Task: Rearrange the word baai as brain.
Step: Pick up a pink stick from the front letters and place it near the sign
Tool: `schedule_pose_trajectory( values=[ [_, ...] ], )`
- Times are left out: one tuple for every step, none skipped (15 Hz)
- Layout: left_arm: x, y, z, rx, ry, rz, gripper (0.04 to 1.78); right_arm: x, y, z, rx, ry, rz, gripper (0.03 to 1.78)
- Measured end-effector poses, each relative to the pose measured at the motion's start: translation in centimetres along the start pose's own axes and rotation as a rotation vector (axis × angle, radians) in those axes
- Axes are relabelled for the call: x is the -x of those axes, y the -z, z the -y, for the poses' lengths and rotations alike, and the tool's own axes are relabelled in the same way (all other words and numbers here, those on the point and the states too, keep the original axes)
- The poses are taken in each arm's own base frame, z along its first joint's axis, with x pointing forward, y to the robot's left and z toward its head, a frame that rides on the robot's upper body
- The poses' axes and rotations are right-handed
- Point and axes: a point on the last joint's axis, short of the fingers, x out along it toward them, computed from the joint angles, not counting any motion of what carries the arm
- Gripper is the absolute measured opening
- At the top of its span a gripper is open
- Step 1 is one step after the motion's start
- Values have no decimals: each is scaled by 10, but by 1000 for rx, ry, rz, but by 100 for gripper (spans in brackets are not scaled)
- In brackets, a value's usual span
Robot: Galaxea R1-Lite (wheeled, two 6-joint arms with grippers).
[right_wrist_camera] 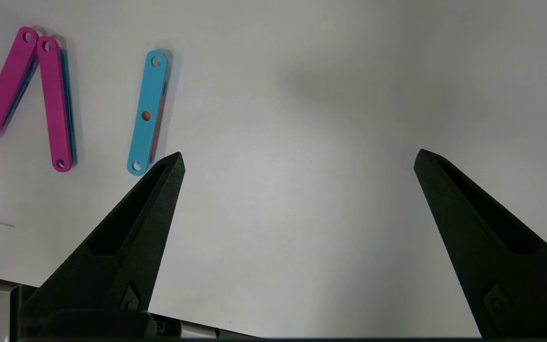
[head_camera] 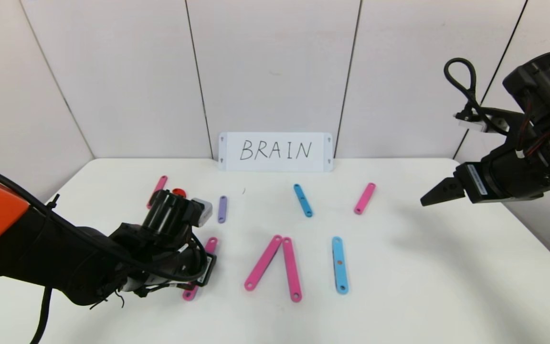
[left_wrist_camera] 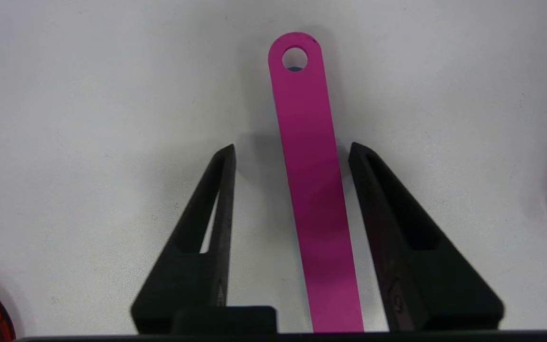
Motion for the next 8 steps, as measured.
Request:
schedule_pose_trajectory(
  values=[
    [0,0,0,0,1,0,59,0,0,0,0,0,0,170],
    [-1,0,0,0,2,-2,46,0,0,0,0,0,0,170],
    [-2,1,0,1,2,-5,36,0,0,0,0,0,0,170],
    [-5,0,1,3,2,-5,31,0,0,0,0,0,0,170],
    [-8,-1,1,5,1,1,31,0,0,0,0,0,0,170],
    [-12,-3,2,9,2,17,31,0,0,0,0,0,0,170],
    [-15,-8,2,22,1,44,31,0,0,0,1,0,-1,170],
    [-17,-13,2,39,-3,61,31,-1,0,0,0,0,-2,170]
  ],
)
